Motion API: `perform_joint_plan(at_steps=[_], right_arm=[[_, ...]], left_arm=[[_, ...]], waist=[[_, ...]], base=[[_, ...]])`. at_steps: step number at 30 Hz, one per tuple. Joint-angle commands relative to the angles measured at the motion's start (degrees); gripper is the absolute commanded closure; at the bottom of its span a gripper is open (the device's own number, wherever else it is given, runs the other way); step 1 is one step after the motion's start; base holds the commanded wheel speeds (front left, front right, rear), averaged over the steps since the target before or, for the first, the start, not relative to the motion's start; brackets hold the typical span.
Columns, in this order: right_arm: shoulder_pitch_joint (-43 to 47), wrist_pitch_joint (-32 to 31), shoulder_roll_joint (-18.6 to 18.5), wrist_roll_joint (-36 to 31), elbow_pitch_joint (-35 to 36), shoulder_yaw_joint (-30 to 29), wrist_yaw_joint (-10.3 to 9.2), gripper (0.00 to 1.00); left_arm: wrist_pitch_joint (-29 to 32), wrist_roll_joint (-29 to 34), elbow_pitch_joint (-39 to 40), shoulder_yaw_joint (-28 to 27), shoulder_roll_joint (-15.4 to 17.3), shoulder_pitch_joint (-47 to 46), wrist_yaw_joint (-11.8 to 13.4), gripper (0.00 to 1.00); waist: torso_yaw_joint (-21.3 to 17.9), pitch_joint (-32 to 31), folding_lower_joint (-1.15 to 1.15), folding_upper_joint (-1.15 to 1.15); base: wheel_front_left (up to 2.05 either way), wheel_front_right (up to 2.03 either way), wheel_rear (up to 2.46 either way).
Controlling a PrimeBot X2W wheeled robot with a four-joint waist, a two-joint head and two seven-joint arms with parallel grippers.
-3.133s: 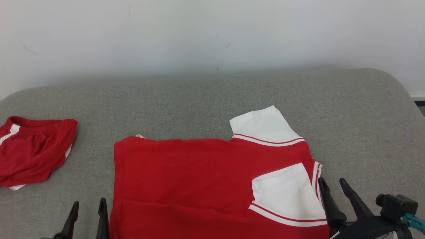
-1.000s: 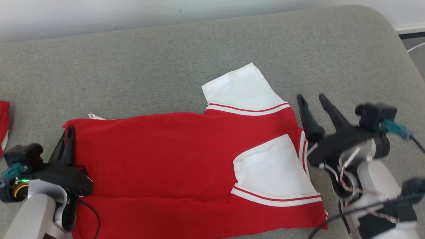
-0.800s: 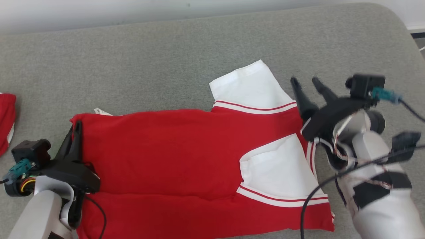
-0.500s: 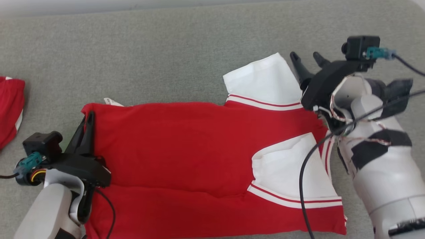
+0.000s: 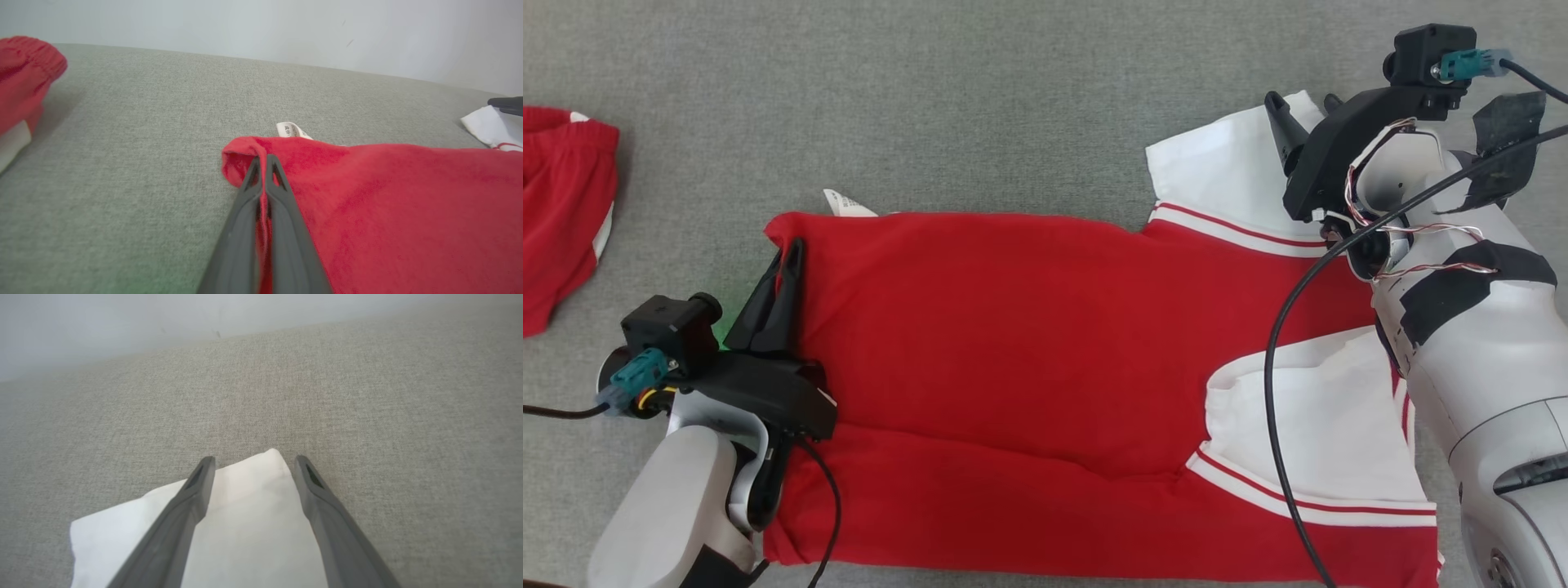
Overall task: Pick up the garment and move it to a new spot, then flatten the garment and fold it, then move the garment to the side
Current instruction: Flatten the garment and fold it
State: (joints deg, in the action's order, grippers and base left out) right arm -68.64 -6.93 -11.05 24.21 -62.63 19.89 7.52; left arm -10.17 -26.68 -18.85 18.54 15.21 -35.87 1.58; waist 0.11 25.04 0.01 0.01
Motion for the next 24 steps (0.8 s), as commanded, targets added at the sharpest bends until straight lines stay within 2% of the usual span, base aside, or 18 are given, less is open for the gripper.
perform_joint_plan(at_steps=[1, 3, 5, 6, 7, 9, 10, 18, 24], right_arm=[[-0.8, 0.6, -0.1, -0.3, -1.0, 0.3, -0.06, 0.0], [-1.5, 0.9, 0.1, -0.5, -2.7, 0.6, -0.06, 0.0], [-2.1, 1.0, 0.0, -0.6, -4.3, 0.9, -0.06, 0.24], [-2.4, 1.3, -0.1, -0.8, -5.0, 1.0, -0.06, 0.27], [-2.7, 1.5, -0.2, -1.0, -5.7, 1.1, -0.06, 0.48], [-3.3, 2.3, -0.5, -1.4, -6.8, 1.3, -0.06, 0.76], [-3.6, 2.9, -0.7, -1.8, -7.2, 1.3, -0.06, 1.0], [-3.6, 8.4, -0.1, -1.9, -8.1, 2.3, -0.06, 1.0], [-0.5, 13.0, -0.4, 1.4, -4.6, 4.0, -0.06, 1.0]], left_arm=[[-0.2, 0.0, 0.1, 0.1, 0.1, -0.4, -0.1, 1.0], [-0.3, 0.0, 0.3, 0.3, 0.0, -0.3, 0.0, 1.0], [-0.4, -0.2, 0.5, 0.3, 0.0, -0.3, 0.0, 1.0], [-0.4, -0.2, 0.6, 0.4, 0.0, -0.3, 0.1, 1.0], [-0.4, -0.2, 0.7, 0.4, 0.0, -0.3, 0.1, 1.0], [-0.5, -0.3, 0.9, 0.6, 0.0, -0.2, 0.2, 1.0], [-0.6, -0.3, 0.9, 0.6, 0.0, -0.2, 0.2, 1.0], [-1.5, -1.3, -0.4, 0.0, 0.5, 1.8, 0.5, 1.0], [-2.0, -1.6, -0.7, -0.4, 1.1, 3.8, 0.9, 1.0]], waist=[[0.8, 0.7, -0.01, -0.01], [1.0, 0.8, -0.01, -0.01], [1.2, 1.1, -0.01, -0.01], [1.4, 1.3, -0.01, -0.01], [1.5, 1.5, -0.01, -0.01], [1.6, 1.8, -0.01, -0.01], [1.7, 1.9, -0.01, -0.01], [0.6, -0.5, -0.01, -0.01], [-0.8, -3.7, -0.01, -0.01]], base=[[0.0, 0.0, 0.0], [0.0, 0.0, 0.0], [0.0, 0.0, 0.0], [0.0, 0.0, 0.0], [0.0, 0.0, 0.0], [0.0, 0.0, 0.0], [0.0, 0.0, 0.0], [0.0, 0.0, 0.0], [0.0, 0.0, 0.0]])
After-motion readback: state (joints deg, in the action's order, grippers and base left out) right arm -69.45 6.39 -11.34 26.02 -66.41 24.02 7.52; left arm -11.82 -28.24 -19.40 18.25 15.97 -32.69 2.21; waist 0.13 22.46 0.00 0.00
